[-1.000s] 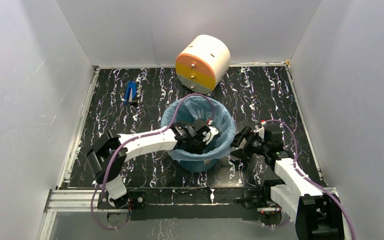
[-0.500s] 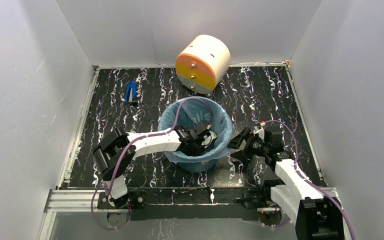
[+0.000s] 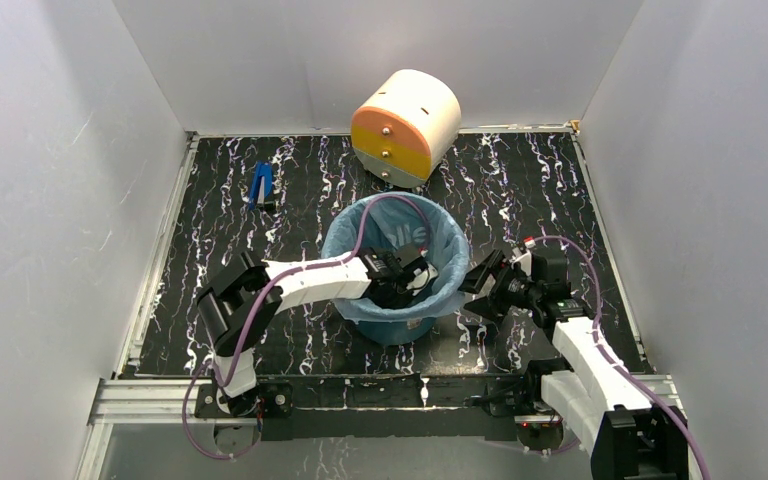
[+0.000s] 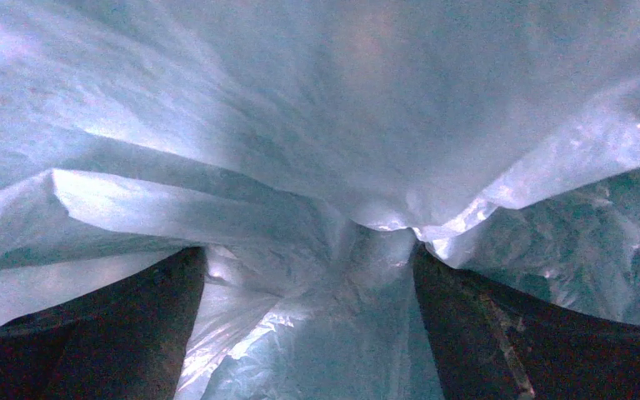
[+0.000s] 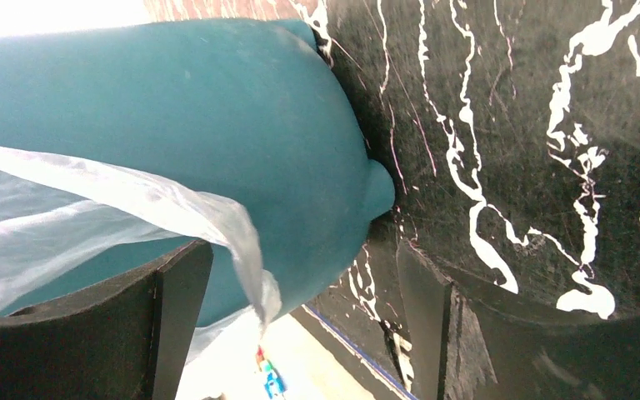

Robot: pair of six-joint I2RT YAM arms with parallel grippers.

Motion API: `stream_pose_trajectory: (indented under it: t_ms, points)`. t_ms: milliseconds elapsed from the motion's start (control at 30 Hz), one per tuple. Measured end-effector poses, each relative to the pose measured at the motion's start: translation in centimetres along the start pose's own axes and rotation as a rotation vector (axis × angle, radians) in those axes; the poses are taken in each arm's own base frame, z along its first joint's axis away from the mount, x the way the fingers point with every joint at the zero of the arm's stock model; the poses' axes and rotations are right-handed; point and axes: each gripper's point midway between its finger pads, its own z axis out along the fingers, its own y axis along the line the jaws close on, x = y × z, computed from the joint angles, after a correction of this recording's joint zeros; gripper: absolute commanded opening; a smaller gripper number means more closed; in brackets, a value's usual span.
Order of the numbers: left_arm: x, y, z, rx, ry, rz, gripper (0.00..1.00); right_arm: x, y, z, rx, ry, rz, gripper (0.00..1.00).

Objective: Put the trash bags into the trash bin
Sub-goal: Adjust the trash bag in the trash bin.

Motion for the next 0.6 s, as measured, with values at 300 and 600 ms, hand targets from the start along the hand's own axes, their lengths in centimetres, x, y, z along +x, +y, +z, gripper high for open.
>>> stream_pose_trajectory:
  t_ms: [300, 600]
  points:
    - [0.7, 0.1, 0.4, 0.006, 0.077, 0.051, 0.93, -1.4, 1.2, -0.7, 0.025, -0.056, -0.056, 0.90]
    - [0.1, 0.1, -0.3, 0.004, 0.049, 0.049, 0.93, 0.0, -1.5, 0.5, 0.058, 0.007, 0.011, 0.78]
